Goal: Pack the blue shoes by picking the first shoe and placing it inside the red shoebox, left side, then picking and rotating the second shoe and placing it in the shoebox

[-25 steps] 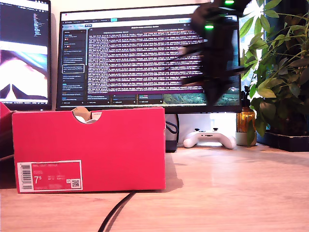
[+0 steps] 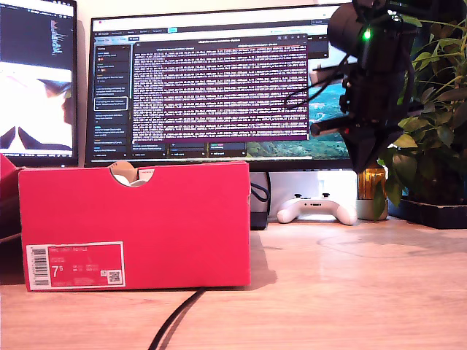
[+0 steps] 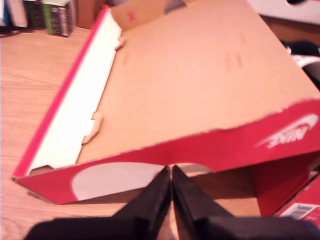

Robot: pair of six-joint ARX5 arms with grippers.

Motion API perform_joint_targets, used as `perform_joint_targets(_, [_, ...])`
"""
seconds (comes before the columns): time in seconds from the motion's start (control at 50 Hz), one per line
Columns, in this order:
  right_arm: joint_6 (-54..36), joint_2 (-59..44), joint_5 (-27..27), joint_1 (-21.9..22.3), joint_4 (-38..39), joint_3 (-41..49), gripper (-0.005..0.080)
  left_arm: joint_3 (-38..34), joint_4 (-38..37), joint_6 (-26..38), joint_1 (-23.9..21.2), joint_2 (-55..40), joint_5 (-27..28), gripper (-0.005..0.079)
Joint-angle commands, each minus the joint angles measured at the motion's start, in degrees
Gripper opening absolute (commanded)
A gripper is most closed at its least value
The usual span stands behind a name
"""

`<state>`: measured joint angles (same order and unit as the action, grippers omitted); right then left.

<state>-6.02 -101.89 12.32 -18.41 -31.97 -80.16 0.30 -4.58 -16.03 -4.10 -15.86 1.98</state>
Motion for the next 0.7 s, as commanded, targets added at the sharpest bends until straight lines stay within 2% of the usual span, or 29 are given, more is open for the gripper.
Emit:
perform_joint_targets(0.0, [0.1,2.9,-0.4,0.0,-0.2,0.7,-0.0005,-1.7,-1.1,0.5,0.7,2.2,1.0,-0.0021])
perform_joint_targets(0.2, [0.2,6.2,-0.4,0.0,-1.9,0.7,-0.0005,-1.7,-7.4,0.5,1.3,11.4,1.3,-0.0021])
perform_joint_targets(0.28, [0.3,7.5,-0.4,0.0,-2.4,0.7,-0.0005,-1.7,-7.5,1.9,1.3,13.7,1.7,-0.0021])
perform_joint_targets(0.5, [3.0,11.4,-0.3,0.0,-4.9,1.0,-0.0005,-1.7,-7.4,2.7,1.3,14.0,2.4,-0.0021])
perform_joint_targets(0.68, [3.9,17.9,-0.1,0.1,-4.2,5.8,-0.0005,-1.7,-7.4,2.7,1.3,14.0,2.7,-0.0021])
